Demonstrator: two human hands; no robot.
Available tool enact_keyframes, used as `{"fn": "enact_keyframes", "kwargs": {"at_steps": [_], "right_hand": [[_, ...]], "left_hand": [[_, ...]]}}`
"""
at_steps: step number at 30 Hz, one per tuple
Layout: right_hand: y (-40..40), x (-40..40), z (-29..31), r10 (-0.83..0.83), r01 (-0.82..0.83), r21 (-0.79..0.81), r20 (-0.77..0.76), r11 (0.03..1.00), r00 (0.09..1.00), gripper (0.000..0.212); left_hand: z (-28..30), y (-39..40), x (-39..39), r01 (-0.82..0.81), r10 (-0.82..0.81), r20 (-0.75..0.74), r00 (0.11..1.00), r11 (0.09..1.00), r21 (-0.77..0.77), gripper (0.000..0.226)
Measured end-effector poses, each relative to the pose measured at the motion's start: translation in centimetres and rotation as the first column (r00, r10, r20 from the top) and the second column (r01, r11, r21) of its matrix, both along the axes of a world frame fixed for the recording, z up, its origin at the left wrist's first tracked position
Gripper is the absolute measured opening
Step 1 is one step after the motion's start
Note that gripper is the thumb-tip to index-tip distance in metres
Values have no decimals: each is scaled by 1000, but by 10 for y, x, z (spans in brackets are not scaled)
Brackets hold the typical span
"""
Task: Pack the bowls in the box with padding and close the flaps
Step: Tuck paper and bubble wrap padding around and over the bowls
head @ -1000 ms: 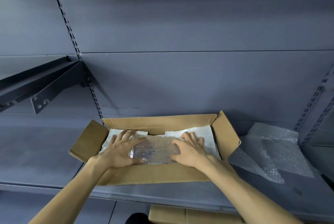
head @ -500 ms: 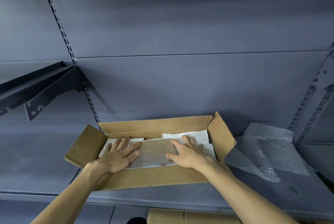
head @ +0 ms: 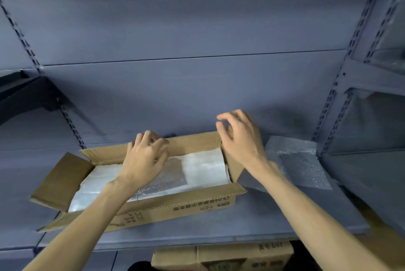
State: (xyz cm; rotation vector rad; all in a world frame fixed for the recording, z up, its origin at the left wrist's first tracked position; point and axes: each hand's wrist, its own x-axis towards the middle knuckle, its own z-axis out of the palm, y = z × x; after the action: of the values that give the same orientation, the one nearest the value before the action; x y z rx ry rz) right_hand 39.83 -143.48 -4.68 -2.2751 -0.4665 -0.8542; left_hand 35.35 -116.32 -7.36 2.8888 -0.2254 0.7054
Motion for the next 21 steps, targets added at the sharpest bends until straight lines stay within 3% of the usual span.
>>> {"fn": "enact_keyframes", "kwargs": {"at_steps": [2,4,7,9,11,12,14,16,18,21], "right_hand": [[-33,6,-3,-79,79,199,-11,977,997,18],[-74,6,-20,-180,213,264,-143,941,973,18],[-125,-3,-63,-216,227,-45,-533,973,818,28],[-142,-15,-93,-240,41,-278,-734,960,636,41],[-148,-23,-119,-294,-132,-427,-786,895,544,62],[-147,-25,-129,-316,-159,-469,-773,869,550,62],[-147,-25,-136,-315,-81,-478,-687,875,656,33],[-145,-22,-127,-277,66,-364,-566,929,777,10],[-141,-18,-107,-202,153,-140,-484,978,852,21],[-127,-15,-64,-156,202,126,-303,971,940,37]], "left_hand": [[12,-41,7,115,-110,56,992,989,-95,25],[20,-87,14,239,-230,68,971,952,-189,27],[22,-142,21,342,-343,34,939,915,-213,26],[20,-165,24,380,-383,30,923,901,-209,22],[17,-179,26,418,-423,27,906,882,-217,21],[16,-182,26,425,-431,22,902,878,-219,21],[14,-186,27,430,-438,17,899,874,-228,24],[15,-185,26,426,-439,19,898,860,-283,23],[17,-182,26,420,-441,20,897,839,-347,22],[24,-175,27,391,-433,-19,901,832,-394,37]]}}
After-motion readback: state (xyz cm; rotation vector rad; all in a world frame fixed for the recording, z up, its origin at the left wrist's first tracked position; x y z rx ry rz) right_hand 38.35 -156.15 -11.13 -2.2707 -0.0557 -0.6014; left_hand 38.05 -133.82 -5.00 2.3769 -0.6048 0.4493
